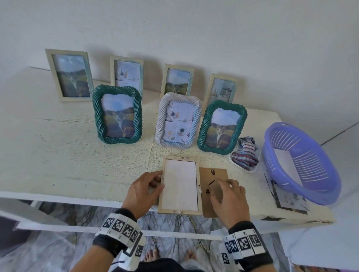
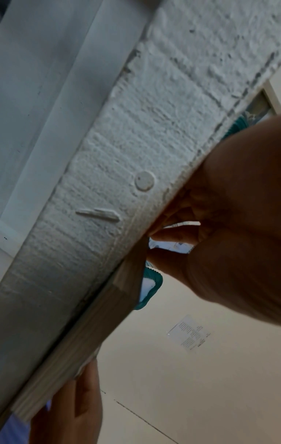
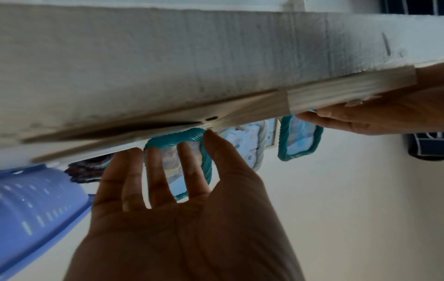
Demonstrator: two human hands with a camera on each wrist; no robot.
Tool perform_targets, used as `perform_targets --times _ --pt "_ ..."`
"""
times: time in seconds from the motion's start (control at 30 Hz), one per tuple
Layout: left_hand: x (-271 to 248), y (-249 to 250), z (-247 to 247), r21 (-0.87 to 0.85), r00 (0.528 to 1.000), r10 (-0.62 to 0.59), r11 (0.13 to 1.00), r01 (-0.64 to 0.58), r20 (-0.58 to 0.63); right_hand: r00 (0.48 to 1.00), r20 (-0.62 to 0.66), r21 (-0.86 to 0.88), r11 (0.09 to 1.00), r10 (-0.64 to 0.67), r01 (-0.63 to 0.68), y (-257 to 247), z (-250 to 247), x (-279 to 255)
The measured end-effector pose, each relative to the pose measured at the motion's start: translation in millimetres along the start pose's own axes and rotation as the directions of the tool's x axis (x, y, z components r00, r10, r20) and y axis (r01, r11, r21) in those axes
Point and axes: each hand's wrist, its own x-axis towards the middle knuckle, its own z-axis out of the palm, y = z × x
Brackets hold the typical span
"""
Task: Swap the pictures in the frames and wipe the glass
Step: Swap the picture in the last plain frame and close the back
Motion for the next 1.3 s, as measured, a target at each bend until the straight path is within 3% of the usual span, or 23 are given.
perform_targets --times 0.13,0.3,0.4,0.53,0.67,1.0,1.1,1.2,1.3 --pt "0 -1 1 0.001 1.000 -0.003 1.000 0.003 -0.003 0.996 0.073 -0.006 0.999 0.047 -0.047 11 4 -1" --pt "0 -2 1 0.000 1.000 -0.012 1.000 0.012 -0.001 0.982 0.028 0.161 0.969 0.188 -0.190 16 -1 8" --pt "0 -2 1 -0.004 1.000 -0.015 1.000 0.015 0.000 0.972 -0.072 0.209 0.956 0.225 -0.206 13 -9 12" --pt "0 -3 2 -0.001 1.000 -0.010 1.000 0.010 -0.001 0.989 -0.141 0.231 0.973 0.047 -0.014 -13 -8 9" --pt "0 -5 1 0.001 1.000 0.001 1.000 -0.001 -0.005 0.982 -0.131 0.149 0.977 -0.135 0.154 -41 8 4" --pt "0 -7 2 0.019 0.999 0.042 0.999 -0.042 0.000 0.969 -0.131 0.054 0.975 -0.209 0.218 -67 33 8" --pt "0 -6 2 0.021 0.999 0.040 0.999 -0.040 -0.002 0.970 -0.065 0.044 0.971 -0.234 0.237 -64 33 7" --pt "0 -7 2 0.013 0.999 0.036 0.999 -0.036 -0.006 0.966 -0.019 0.190 0.948 -0.256 0.255 -51 30 11" --pt "0 -7 2 0.005 0.999 0.033 0.999 -0.033 -0.008 0.974 0.054 0.411 0.894 -0.219 0.178 -28 21 19"
